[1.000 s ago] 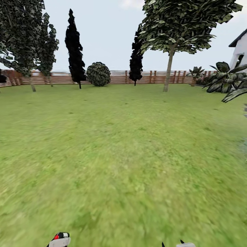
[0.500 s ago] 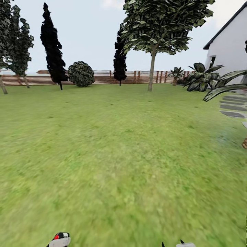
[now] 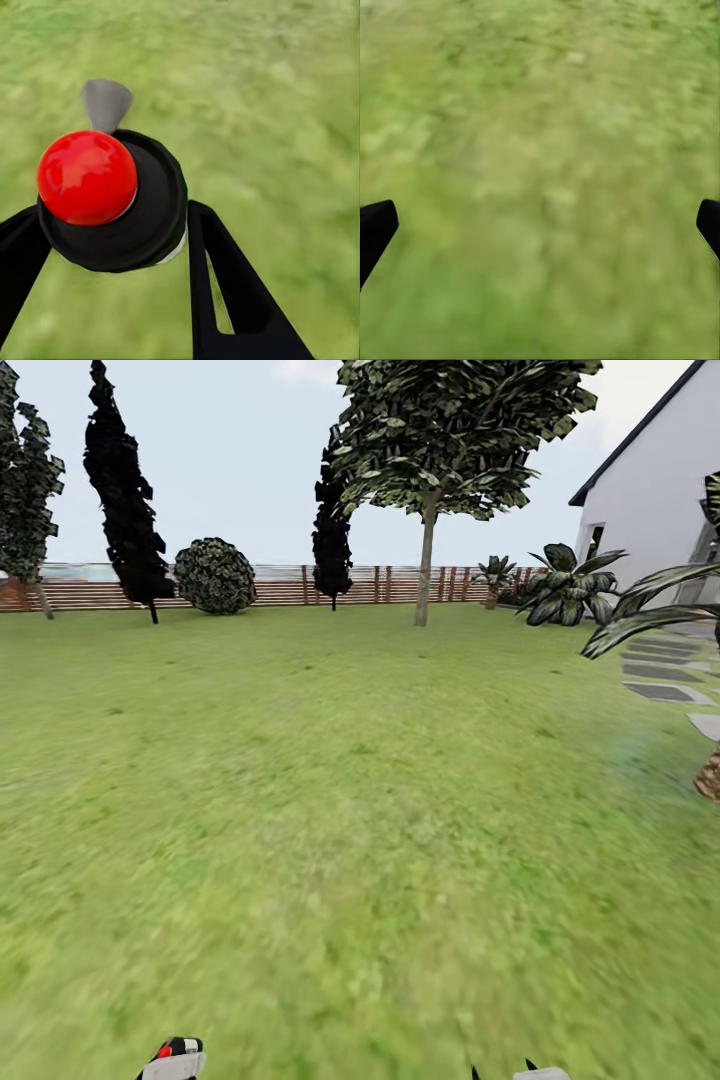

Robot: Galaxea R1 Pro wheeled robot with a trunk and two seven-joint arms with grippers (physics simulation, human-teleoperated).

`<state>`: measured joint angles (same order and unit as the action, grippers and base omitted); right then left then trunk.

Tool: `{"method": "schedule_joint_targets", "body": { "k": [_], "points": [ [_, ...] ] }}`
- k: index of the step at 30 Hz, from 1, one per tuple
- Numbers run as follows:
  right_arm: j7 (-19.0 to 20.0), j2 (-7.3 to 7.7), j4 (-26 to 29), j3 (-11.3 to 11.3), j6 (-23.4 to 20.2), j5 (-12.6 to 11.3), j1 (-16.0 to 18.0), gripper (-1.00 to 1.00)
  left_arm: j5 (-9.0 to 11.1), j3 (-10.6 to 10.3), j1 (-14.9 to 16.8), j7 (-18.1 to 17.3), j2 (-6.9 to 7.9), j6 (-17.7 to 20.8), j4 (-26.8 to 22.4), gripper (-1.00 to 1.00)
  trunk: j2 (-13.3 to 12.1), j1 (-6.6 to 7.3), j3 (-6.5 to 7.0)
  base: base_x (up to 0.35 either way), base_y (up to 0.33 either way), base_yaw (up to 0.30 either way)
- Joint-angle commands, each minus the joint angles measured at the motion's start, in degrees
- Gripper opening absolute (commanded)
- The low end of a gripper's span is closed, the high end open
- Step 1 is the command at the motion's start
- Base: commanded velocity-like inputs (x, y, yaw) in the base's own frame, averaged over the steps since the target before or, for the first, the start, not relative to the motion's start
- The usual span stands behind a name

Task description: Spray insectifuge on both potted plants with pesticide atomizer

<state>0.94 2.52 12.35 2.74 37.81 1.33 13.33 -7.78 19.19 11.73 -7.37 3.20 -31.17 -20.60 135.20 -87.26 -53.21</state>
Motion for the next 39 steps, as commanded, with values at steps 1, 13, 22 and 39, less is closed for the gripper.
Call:
{"method": "schedule_joint_targets", "body": {
  "k": [1,13,22,39],
  "points": [
    [-0.06,0.03,-0.04,0.25,0.16,0.03,0.03,1.0,-0.57,0.5,0.05,-0.27,-0.04,-0.21,0.03,-1.0,0.02,-0.02,-0.05,0.338,0.0,-0.001],
    [-0.08,0.16,-0.07,0.25,0.17,0.03,0.03,1.0,-0.57,0.5,0.05,-0.27,-0.04,-0.21,0.03,-1.0,0.02,-0.02,-0.05,0.338,0.0,0.0],
    [-0.07,0.03,-0.05,0.18,0.16,-0.01,0.03,1.0,-0.57,0.5,0.05,-0.27,-0.04,-0.21,0.03,-1.0,0.02,-0.02,-0.02,0.338,0.005,-0.066],
    [-0.06,0.06,-0.05,0.25,0.24,-0.01,0.03,1.0,-0.3,0.59,0.05,-0.27,0.05,-0.28,0.03,-1.0,0.02,-0.02,0.16,0.338,0.008,-0.163]
  ]
}}
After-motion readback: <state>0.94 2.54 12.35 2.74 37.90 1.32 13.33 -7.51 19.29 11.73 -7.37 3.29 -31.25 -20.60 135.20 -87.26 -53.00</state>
